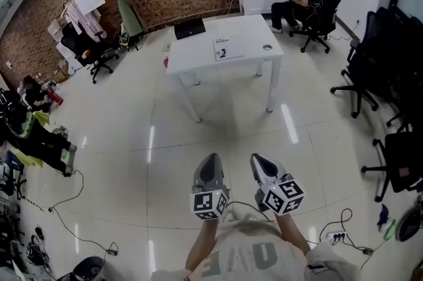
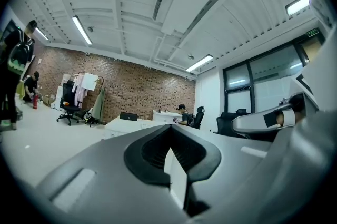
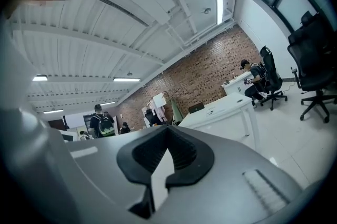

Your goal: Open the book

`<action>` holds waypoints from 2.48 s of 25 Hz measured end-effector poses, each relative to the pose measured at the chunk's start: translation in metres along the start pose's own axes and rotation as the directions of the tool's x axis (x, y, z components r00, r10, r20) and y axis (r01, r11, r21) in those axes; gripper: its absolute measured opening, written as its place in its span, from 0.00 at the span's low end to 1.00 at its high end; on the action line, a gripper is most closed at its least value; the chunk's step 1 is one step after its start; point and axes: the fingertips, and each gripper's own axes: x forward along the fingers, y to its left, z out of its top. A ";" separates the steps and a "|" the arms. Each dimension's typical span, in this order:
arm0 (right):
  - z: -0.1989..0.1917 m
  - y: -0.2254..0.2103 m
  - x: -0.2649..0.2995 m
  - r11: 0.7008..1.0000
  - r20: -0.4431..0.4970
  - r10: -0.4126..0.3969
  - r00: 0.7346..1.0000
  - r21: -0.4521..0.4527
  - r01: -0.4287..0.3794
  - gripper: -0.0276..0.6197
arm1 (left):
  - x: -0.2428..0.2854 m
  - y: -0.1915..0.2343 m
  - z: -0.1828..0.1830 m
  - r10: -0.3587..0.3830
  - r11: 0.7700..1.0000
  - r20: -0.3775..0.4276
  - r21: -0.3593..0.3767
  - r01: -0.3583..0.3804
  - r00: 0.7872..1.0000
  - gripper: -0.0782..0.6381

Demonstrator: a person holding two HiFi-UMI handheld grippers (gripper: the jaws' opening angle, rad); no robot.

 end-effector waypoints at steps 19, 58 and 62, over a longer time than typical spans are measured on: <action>-0.030 -0.128 0.073 0.983 -0.070 -0.108 0.992 0.144 0.117 0.05 | 0.096 0.067 -0.032 0.104 0.994 0.045 -0.032 -0.103 0.994 0.12; 0.118 -0.376 0.563 0.997 -0.195 -0.071 0.978 0.013 0.075 0.05 | 0.645 0.219 -0.005 -0.018 1.000 0.002 -0.007 0.018 1.000 0.12; 0.090 -0.402 0.581 0.995 -0.281 -0.075 0.957 0.043 0.091 0.42 | 0.649 0.213 -0.023 -0.062 0.998 -0.048 -0.011 0.062 0.997 0.12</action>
